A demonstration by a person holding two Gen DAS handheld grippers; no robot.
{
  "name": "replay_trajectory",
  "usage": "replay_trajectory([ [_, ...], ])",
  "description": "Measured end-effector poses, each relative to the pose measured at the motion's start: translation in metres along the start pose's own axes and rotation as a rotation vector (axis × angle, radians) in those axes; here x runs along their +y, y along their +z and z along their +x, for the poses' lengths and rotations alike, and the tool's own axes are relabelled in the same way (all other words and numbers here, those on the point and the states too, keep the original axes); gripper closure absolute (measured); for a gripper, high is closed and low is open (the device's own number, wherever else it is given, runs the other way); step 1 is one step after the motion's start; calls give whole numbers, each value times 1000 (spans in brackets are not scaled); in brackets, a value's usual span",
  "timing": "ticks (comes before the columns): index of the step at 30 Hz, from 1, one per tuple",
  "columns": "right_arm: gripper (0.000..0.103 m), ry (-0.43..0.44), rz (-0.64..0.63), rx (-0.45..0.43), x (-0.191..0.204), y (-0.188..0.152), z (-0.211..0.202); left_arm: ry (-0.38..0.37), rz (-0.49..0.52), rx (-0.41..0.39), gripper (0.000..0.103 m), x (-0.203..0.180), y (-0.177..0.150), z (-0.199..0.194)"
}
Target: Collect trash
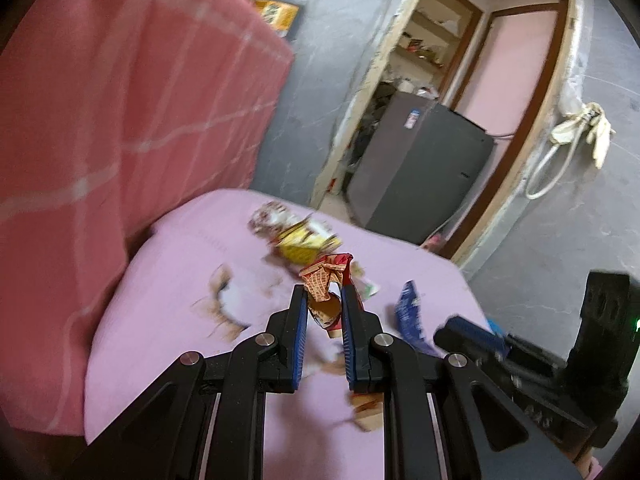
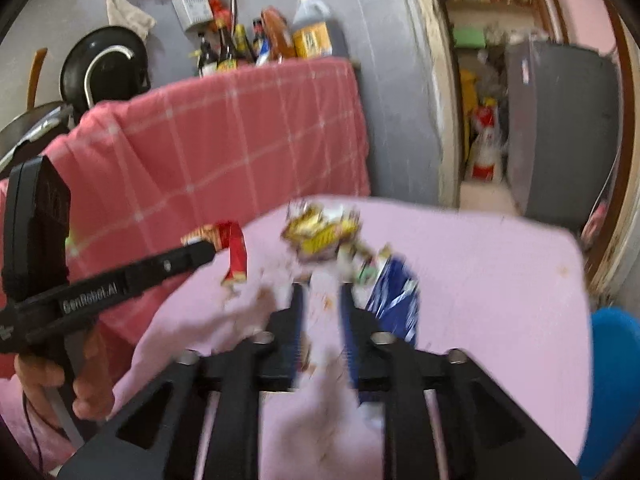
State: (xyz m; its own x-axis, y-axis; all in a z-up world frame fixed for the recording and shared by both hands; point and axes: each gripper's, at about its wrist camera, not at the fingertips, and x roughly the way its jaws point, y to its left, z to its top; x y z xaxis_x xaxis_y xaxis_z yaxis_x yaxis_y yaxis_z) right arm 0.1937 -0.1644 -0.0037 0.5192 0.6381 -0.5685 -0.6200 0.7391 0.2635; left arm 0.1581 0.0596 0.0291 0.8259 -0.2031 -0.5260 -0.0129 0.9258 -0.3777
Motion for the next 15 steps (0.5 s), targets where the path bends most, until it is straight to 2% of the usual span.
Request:
replay_trajectory([
  [4,71,34,38,63,3,-14,16,46,-27,20,90,18,-7,0],
  [6,63,50,51,82,5,-18,21,63,-45,25,90,27,-10,-2],
  [10,56,85,48,108,13,-20,30,79,-61,24,90,36,-12,-6],
  [15,59,98,25,145,22,-22,39,81,-61,20,90,37,-12,-8],
])
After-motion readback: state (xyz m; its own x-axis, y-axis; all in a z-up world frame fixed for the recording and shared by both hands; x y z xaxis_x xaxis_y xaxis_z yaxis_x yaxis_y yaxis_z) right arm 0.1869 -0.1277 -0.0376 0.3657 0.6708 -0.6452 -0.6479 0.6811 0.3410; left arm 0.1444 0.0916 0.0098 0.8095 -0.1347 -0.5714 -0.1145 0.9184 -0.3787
